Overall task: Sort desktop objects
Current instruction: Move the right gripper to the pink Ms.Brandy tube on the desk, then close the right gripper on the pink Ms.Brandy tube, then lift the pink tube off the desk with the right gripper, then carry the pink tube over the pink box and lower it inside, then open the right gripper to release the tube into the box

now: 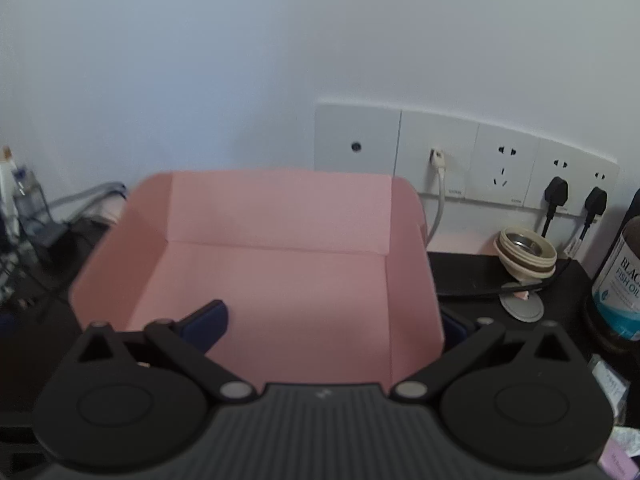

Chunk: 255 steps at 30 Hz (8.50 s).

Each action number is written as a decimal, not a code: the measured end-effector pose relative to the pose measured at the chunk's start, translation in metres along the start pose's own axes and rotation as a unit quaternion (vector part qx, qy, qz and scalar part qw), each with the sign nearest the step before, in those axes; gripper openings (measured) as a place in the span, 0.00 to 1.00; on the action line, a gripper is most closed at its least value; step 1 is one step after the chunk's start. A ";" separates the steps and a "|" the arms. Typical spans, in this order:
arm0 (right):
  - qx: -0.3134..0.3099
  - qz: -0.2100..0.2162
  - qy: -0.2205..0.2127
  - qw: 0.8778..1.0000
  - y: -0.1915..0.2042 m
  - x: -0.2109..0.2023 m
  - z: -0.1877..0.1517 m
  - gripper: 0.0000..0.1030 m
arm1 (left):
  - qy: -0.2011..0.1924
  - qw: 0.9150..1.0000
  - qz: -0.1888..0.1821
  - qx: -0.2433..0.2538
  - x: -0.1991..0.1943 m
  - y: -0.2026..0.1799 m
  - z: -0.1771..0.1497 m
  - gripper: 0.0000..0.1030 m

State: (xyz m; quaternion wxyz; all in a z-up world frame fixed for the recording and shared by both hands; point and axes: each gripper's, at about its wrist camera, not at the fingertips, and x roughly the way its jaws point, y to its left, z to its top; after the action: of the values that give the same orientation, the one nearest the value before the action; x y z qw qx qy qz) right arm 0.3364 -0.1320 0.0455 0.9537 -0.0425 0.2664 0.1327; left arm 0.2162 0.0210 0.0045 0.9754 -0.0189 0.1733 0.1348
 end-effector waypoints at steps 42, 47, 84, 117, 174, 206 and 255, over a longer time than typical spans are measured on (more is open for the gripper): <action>0.091 -0.111 -0.058 0.988 -0.175 -0.105 -0.130 0.99 | -0.015 1.000 0.023 -0.006 -0.010 -0.003 -0.004 1.00; 0.118 -0.119 -0.038 0.985 -0.185 -0.085 -0.120 0.99 | -0.015 0.999 0.034 -0.007 -0.010 -0.001 -0.003 1.00; 0.106 -0.104 0.053 0.988 -0.184 -0.043 -0.108 0.96 | -0.037 0.999 0.029 -0.004 -0.019 -0.002 -0.001 1.00; 0.199 -0.003 -0.042 0.979 -0.191 -0.074 -0.117 0.09 | -0.033 0.998 0.030 -0.036 -0.019 0.013 0.005 1.00; 0.055 0.068 -0.001 0.996 -0.113 -0.118 -0.147 0.31 | -0.029 0.999 0.031 -0.011 -0.020 0.006 0.004 1.00; -0.164 0.230 0.046 0.958 0.027 -0.052 -0.073 0.31 | -0.023 0.996 0.051 -0.062 -0.020 0.027 0.011 1.00; 0.084 0.094 -0.139 0.982 -0.077 -0.116 -0.144 0.99 | -0.018 0.999 0.001 -0.027 -0.023 0.005 0.004 1.00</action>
State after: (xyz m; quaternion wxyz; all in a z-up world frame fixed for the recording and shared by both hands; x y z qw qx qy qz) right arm 0.1901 -0.2545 -0.0167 0.9649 0.0817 0.1438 0.2040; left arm 0.1952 0.0205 0.0159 0.9774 -0.0425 0.1517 0.1407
